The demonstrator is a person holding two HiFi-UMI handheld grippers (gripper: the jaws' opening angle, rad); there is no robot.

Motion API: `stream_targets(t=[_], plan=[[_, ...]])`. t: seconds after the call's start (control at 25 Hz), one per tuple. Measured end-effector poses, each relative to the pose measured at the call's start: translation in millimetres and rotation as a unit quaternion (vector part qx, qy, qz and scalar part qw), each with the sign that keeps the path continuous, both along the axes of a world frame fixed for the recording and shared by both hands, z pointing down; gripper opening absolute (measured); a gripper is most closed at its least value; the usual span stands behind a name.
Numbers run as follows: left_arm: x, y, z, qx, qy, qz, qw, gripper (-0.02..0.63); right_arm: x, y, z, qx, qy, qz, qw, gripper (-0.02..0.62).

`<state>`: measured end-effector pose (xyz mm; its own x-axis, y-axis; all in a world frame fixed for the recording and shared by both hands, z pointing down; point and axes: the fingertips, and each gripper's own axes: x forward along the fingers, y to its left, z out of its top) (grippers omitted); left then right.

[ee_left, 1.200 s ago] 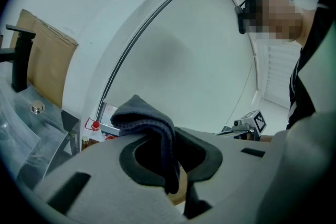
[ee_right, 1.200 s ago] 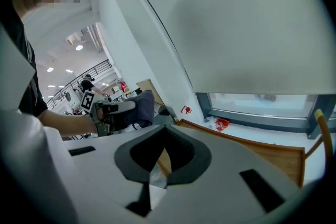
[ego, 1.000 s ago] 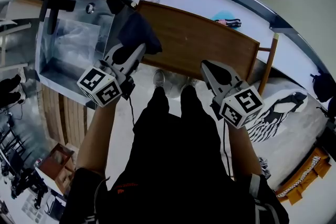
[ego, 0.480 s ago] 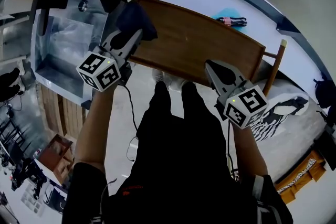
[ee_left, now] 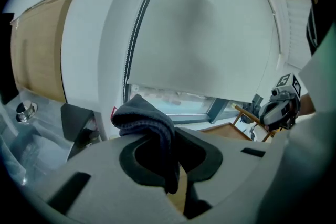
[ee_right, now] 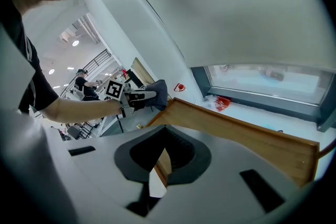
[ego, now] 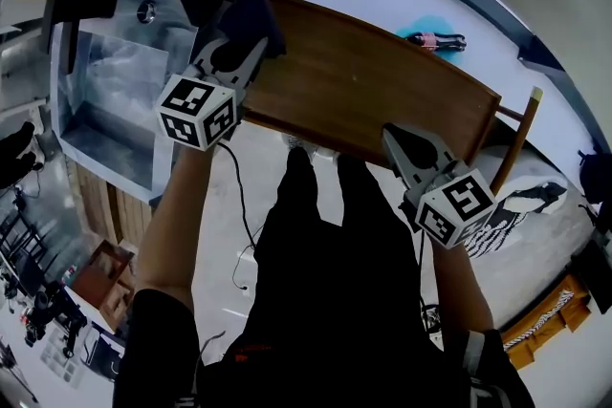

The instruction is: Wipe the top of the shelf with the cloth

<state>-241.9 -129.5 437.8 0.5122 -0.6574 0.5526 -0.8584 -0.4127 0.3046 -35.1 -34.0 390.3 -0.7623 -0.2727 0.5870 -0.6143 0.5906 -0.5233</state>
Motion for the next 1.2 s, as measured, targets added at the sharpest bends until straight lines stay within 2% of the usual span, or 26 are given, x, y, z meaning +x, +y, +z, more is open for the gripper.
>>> stream_targets(t=[0.2, 0.28, 0.44, 0.64, 0.76, 1.2], plan=[[-0.5, -6.8, 19.4, -0.01, -0.038, 0.019, 0.9991, 0.054, -1.3, 5.7, 12.4, -0.012, 0.002, 0.004, 1.0, 0.005], [-1.4, -9.5, 26.1, -0.007, -0.067, 0.028, 0.9974, 0.054, -0.7, 6.9, 15.6, -0.015, 0.002, 0.007, 1.0, 0.005], [-2.8, -13.1, 41.6, -0.003, -0.144, 0.046, 0.9886, 0.054, 2.0, 12.2, 22.2, -0.021, 0.003, 0.012, 1.0, 0.005], [5.1, -14.7, 71.1, -0.028, -0.205, 0.07, 0.9757, 0.054, 9.4, 19.9, 29.5, -0.032, 0.004, 0.027, 0.999, 0.005], [12.5, -14.8, 88.3, -0.047, -0.214, 0.079, 0.9725, 0.054, 14.4, 23.5, 32.8, -0.037, 0.002, 0.034, 0.999, 0.005], [48.2, -13.7, 117.0, -0.081, -0.198, 0.108, 0.9709, 0.054, 41.0, 25.3, 41.2, -0.044, 0.002, 0.056, 0.997, 0.005]])
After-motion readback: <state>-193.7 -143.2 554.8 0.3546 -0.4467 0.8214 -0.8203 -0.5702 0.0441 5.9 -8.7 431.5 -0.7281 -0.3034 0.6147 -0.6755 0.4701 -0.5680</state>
